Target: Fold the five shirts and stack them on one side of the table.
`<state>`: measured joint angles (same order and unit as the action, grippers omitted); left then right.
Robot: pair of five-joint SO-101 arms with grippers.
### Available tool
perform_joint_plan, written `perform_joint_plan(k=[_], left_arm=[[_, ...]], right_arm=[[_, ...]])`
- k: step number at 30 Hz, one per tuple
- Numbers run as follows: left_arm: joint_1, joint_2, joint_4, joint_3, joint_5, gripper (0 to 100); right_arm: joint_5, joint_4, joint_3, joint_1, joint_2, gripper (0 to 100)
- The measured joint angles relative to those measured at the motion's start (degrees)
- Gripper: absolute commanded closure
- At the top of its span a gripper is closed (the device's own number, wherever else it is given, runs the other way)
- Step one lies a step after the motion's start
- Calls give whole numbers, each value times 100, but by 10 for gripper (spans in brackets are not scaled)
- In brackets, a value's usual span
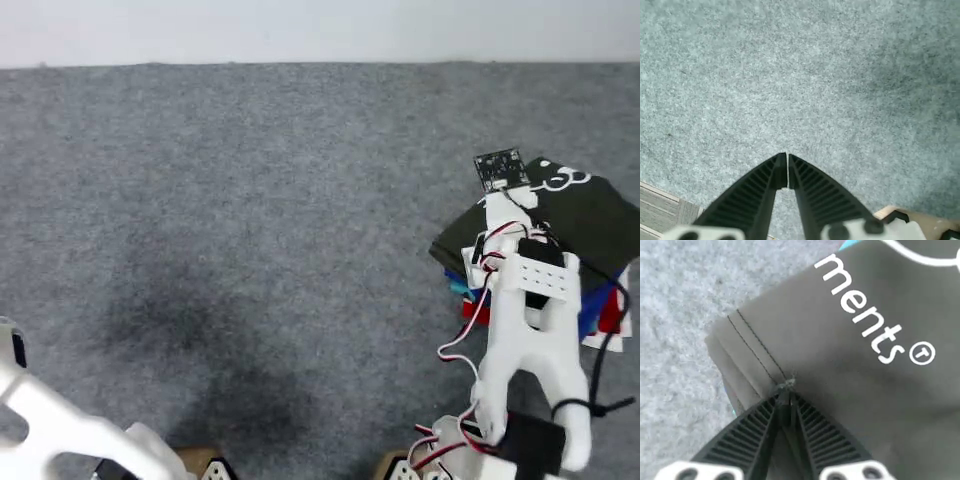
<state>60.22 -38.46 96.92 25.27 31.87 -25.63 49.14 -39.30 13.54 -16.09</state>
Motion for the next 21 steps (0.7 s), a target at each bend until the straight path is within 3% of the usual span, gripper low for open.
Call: perform_joint_plan(k=[4,11,14,17,21], left_arm=[[-132,-563,44,26,0,983],[-1055,-2462,44,352,0,976],[-1468,-3393,44,607,-44,908],[-1591,-4176,-264,1037,-712,844],[-1662,-5073,-809,1802,-1908,840]], right_arm=[[0,870,9,0,-642,990],[0,2004,-35,-44,-1934,990],[35,2259,-308,-44,-2444,990],[448,2347,-580,-53,-2936,990],[1248,2347,-958,-70,-3613,990]])
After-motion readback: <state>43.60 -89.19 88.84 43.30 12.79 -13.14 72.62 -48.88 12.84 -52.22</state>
